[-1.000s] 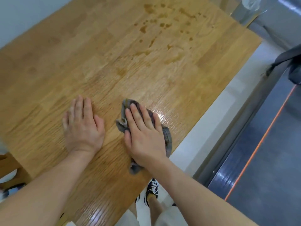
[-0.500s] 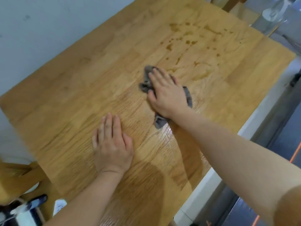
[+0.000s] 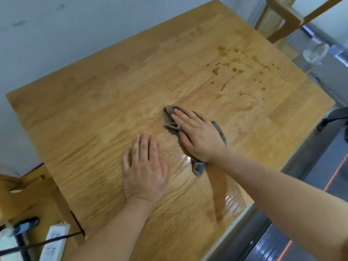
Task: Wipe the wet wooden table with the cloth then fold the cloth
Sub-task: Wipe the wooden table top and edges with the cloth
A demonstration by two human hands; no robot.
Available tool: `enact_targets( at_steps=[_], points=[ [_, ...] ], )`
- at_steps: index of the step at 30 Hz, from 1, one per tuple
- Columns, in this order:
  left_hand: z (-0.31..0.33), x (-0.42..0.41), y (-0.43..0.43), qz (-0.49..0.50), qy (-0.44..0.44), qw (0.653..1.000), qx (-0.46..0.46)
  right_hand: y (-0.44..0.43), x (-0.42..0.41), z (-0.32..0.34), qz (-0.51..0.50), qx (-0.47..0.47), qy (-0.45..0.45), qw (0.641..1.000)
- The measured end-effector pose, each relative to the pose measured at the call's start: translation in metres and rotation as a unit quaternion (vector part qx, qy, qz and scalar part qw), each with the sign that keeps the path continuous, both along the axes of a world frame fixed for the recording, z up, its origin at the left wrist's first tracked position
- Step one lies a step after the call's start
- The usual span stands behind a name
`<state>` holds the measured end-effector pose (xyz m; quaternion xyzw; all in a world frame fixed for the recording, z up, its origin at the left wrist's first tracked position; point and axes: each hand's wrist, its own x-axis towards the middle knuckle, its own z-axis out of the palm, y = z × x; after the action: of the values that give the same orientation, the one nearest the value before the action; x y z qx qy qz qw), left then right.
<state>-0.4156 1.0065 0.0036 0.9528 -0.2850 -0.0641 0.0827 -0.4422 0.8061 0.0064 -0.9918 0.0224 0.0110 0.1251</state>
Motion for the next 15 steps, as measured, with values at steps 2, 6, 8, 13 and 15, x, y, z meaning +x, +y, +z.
enact_targets(
  at_steps=[2,6,8,13,15],
  points=[
    [-0.001,-0.003,-0.001,0.001,0.003,1.0,-0.001,-0.016,0.027,-0.001,-0.047,-0.017,-0.002,0.999],
    [0.0,-0.002,-0.002,0.004,0.013,1.0,-0.011,-0.036,0.075,0.0,-0.07,-0.035,0.001,0.997],
    [0.0,-0.002,-0.002,0.006,0.012,1.0,-0.014,-0.04,0.095,0.003,-0.084,-0.031,0.007,0.996],
    [0.002,-0.005,-0.005,0.02,0.007,1.0,-0.003,-0.045,0.115,0.001,-0.054,-0.038,0.018,0.998],
    [0.004,-0.006,-0.006,0.021,0.004,1.0,0.006,-0.042,0.1,0.003,0.037,-0.041,0.005,0.998]
  ],
)
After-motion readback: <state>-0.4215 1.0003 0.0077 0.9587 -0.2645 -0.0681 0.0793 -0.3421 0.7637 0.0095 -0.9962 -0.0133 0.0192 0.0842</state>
